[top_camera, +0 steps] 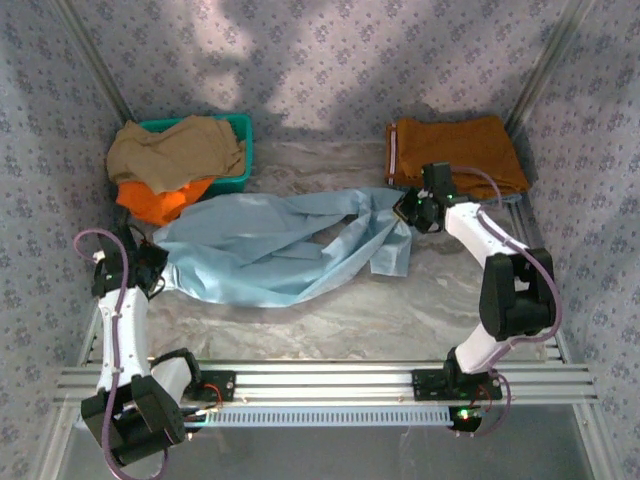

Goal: Fold and stack the trousers

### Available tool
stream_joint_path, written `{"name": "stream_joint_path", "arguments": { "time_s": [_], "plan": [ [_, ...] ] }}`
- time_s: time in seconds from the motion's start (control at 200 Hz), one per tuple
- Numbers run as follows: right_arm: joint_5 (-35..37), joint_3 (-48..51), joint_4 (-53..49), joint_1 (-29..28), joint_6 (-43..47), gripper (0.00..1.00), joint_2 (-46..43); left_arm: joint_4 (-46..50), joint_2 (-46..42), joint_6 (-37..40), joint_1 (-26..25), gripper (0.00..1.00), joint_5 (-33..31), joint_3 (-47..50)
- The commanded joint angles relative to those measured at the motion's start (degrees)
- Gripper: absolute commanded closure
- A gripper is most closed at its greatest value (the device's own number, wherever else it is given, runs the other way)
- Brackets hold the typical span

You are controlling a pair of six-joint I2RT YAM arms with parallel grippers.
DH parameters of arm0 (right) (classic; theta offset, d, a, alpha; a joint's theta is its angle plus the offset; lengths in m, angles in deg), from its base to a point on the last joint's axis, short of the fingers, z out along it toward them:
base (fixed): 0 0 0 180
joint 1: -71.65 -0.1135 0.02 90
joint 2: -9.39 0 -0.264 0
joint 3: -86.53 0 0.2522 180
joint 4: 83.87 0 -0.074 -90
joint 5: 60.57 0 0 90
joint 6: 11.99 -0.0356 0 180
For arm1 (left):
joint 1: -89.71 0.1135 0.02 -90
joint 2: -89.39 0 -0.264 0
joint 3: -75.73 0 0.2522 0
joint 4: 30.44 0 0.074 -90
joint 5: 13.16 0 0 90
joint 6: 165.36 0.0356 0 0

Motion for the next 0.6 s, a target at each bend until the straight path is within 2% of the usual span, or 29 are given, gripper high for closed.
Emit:
{"name": "stream_joint_path", "arguments": {
  "time_s": [0.0,0.165,0.25,0.39,0.55,0.575,0.595],
  "plan": [
    [6.3,-11.1,-6.6,1.0,7.5,1.0,-4.0,-1.0,-0.3,1.0,0.4,1.0,1.5,-4.6],
    [11.0,-24.5,-14.3,1.3,12.6,1.0,-4.0,-0.5,4.2,1.3,0.6,1.0,3.3,-11.7],
    [13.2,-25.9,-17.9,1.0,15.0,1.0,-6.3,0.9,5.5,1.7,0.7,1.0,4.1,-14.6],
    [16.9,-13.2,-21.1,-0.7,17.1,1.0,-18.2,3.1,2.0,2.0,2.2,1.0,5.5,-12.1],
    [17.1,3.8,-28.7,-1.5,15.2,1.0,-34.2,7.2,-5.2,3.4,9.5,1.0,11.6,-5.7],
    [17.1,5.3,-30.5,-1.6,14.5,0.91,-35.8,7.4,-5.8,3.8,11.2,1.0,12.8,-4.9],
    [16.4,6.5,-31.8,-1.6,13.9,0.8,-36.8,9.3,-6.0,4.2,12.0,0.94,13.6,-4.5]
  ]
}}
